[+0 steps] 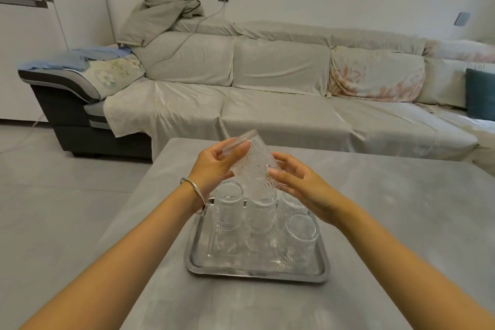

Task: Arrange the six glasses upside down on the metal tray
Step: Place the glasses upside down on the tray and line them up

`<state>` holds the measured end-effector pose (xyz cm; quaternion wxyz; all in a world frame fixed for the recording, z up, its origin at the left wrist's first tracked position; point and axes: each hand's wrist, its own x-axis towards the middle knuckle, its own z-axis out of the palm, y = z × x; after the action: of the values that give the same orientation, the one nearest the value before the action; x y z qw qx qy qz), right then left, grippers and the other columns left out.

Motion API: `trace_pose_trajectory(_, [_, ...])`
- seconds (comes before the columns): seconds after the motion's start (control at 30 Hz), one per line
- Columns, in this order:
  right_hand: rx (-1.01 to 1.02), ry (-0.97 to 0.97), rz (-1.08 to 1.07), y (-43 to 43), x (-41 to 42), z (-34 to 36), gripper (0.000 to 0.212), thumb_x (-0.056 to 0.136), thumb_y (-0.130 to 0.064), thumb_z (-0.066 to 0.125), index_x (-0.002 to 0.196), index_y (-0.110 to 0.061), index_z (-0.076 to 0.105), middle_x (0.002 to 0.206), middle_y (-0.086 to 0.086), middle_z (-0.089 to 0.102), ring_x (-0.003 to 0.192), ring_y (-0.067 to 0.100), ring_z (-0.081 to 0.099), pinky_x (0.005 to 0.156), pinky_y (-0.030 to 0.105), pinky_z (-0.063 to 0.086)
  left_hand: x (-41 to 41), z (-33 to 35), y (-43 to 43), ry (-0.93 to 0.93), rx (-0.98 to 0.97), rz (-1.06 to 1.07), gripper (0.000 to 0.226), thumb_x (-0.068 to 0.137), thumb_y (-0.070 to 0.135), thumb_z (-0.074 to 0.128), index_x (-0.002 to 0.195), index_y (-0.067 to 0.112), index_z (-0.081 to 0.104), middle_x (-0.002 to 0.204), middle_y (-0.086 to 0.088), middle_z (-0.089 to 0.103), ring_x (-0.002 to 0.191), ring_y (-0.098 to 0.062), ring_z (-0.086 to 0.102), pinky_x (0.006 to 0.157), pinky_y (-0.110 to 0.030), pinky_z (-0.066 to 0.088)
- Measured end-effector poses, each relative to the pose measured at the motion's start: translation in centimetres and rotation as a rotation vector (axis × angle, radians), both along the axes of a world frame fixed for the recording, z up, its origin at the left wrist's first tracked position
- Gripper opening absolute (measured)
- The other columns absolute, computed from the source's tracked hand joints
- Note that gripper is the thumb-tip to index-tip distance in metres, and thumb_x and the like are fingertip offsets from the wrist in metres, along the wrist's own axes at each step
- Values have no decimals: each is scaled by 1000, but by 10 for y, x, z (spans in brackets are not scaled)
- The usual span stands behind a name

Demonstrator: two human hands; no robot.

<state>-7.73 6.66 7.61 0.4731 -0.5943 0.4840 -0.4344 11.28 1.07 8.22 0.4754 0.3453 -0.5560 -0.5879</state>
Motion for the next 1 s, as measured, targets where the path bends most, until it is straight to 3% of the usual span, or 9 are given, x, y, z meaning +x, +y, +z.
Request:
trace_pose_trajectory(0.13, [0, 130, -91, 14, -9, -22, 49, 81, -55, 52, 123, -31, 59, 124, -14, 63, 117, 3, 56, 103, 28, 42, 2, -22, 12, -138, -81, -15, 70, 49, 48, 79, 113, 25, 63, 105, 5, 72, 96, -8, 68, 77, -20, 54])
trace_pose_trajectory(0.23, [12, 177, -184, 21, -18, -42, 41, 91, -47, 45, 122, -25, 61, 123, -9, 64, 117, 6, 56, 104, 32, 42, 2, -44, 20, -207, -107, -28, 73, 47, 44, 81, 114, 24, 60, 111, 4, 69, 102, -9, 66, 83, -19, 53])
trace_pose_trajectory(0.3, [9, 195, -186, 24, -20, -52, 37, 96, -40, 41, 120, -23, 62, 121, -7, 65, 113, 3, 58, 101, 26, 43, -1, -57, 24, -261, -137, -41, 77, 48, 43, 82, 118, 21, 58, 114, 2, 67, 105, -11, 64, 88, -21, 51])
trace_pose_trajectory(0.4, [-30, 294, -172, 28, -22, -63, 33, 95, -40, 45, 117, -26, 64, 117, -13, 65, 108, -9, 56, 94, 16, 44, -5, -71, 28, -316, -164, -47, 72, 54, 36, 84, 119, 22, 57, 117, 3, 65, 108, -11, 62, 93, -25, 49])
trace_pose_trajectory(0.53, [-57, 438, -190, 30, -29, -73, 26, 90, -38, 55, 112, -29, 66, 116, -13, 65, 112, 2, 56, 98, 25, 42, -11, -88, 30, -349, -183, -70, 69, 56, 32, 85, 118, 26, 56, 117, 7, 63, 109, -6, 60, 89, -13, 48])
trace_pose_trajectory(0.7, [-134, 653, -195, 37, -39, -83, 33, 83, -37, 66, 114, -25, 65, 120, -12, 62, 110, 0, 52, 96, 14, 35, -16, -107, 33, -382, -176, -75, 63, 57, 32, 85, 111, 39, 55, 116, 14, 58, 107, 4, 54, 81, -3, 43])
trace_pose_trajectory(0.87, [-158, 658, -219, 38, -45, -88, 42, 78, -32, 73, 118, -23, 63, 119, -14, 58, 110, 0, 51, 88, -1, 31, -20, -120, 32, -357, -151, -53, 64, 57, 28, 86, 110, 41, 53, 114, 22, 55, 101, 16, 51, 78, 1, 41])
trace_pose_trajectory(1.0, [-151, 650, -235, 36, -47, -89, 45, 76, -33, 74, 119, -26, 62, 115, -19, 55, 106, -3, 49, 82, -4, 31, -23, -129, 31, -364, -144, -36, 67, 55, 31, 86, 113, 38, 53, 114, 19, 55, 104, 6, 53, 79, -4, 44])
